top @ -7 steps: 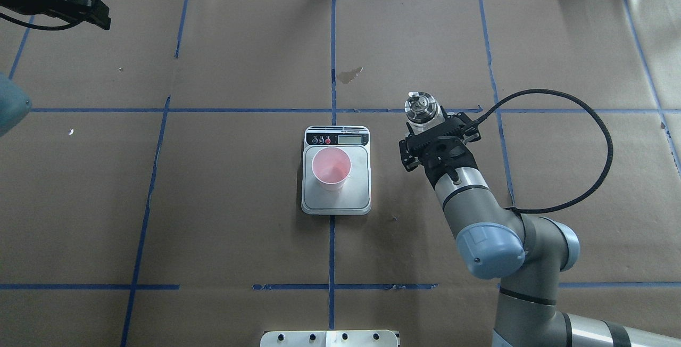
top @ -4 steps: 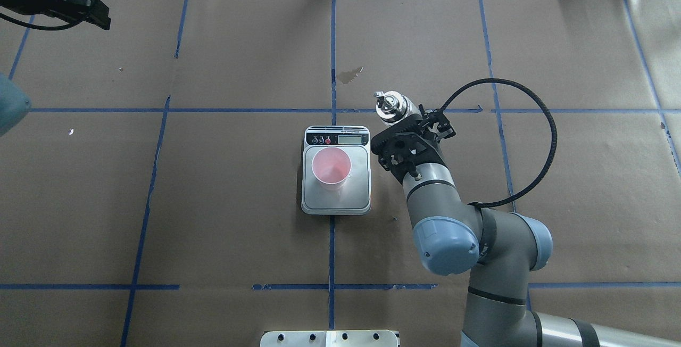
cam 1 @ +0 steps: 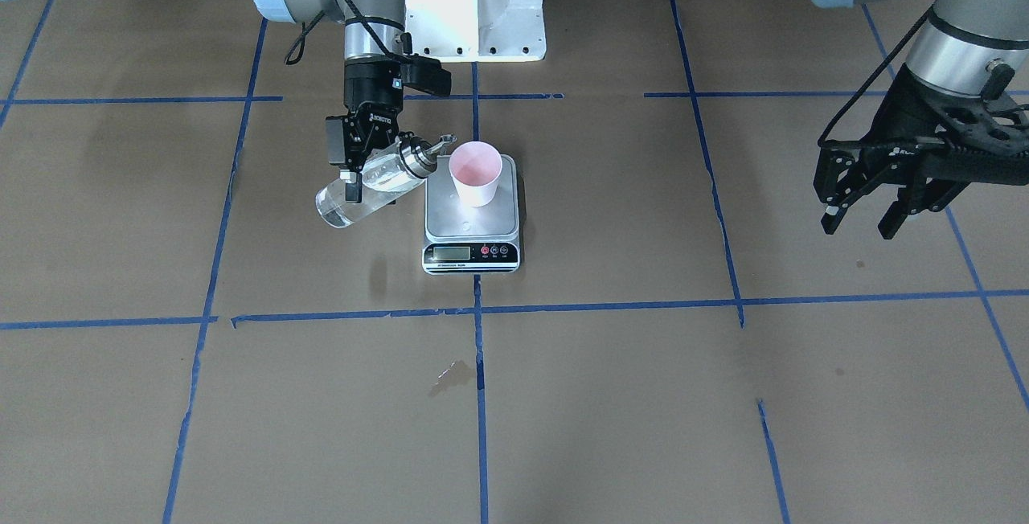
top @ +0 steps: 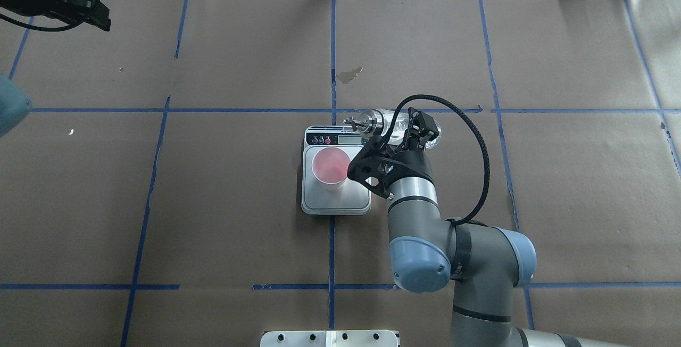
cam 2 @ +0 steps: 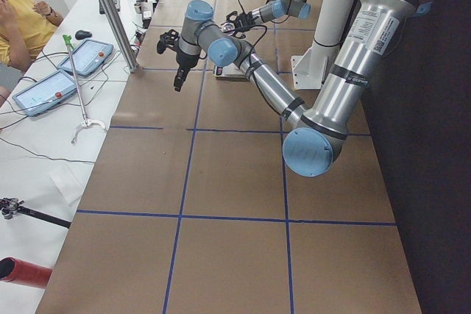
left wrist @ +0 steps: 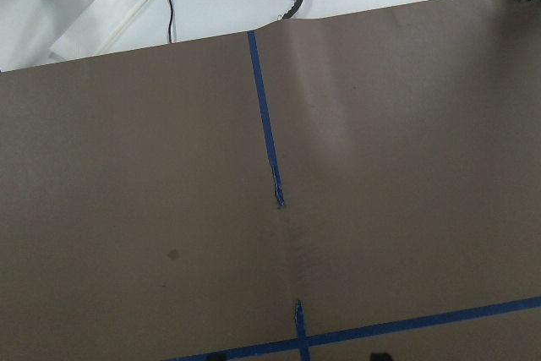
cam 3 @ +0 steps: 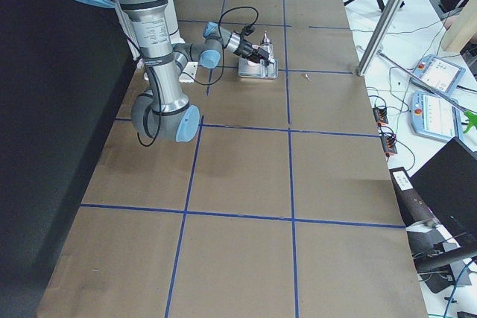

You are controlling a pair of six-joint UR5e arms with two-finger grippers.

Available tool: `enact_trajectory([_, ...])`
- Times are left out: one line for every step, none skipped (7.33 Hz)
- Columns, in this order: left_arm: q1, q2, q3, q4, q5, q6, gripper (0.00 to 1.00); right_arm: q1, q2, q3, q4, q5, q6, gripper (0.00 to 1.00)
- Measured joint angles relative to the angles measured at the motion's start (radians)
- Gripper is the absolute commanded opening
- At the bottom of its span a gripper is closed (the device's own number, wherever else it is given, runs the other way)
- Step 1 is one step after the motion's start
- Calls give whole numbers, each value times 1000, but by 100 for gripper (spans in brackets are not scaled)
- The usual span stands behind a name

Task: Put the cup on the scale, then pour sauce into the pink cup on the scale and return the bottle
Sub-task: 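Lift the glass bottle with the right gripper and carry it over the cup, then tilt the bottle spout down into the pink cup with the right gripper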

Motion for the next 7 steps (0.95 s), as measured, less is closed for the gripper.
enact_trajectory([0, 0, 0, 0, 0, 0, 65, -14, 4, -1, -51, -54, -98, 0])
enact_trajectory([0, 0, -1, 0, -1, 0, 65, -22, 6, -2, -77, -97, -192, 0])
enact_trajectory([0, 0, -2, 0, -1, 0, 65, -30, 6, -5, -88, -124, -241, 0])
enact_trajectory([0, 0, -2, 0, -1, 0, 65, -37, 6, -11, -94, -146, -264, 0])
enact_trajectory([0, 0, -2, 0, -1, 0, 65, -40, 6, -16, -97, -166, -292, 0])
enact_trajectory([0, 0, -4, 0, -2, 0, 65, -40, 11, -20, -98, -188, -344, 0])
enact_trajectory([0, 0, -5, 0, -3, -1, 65, -40, 16, -24, -98, -207, -396, 0])
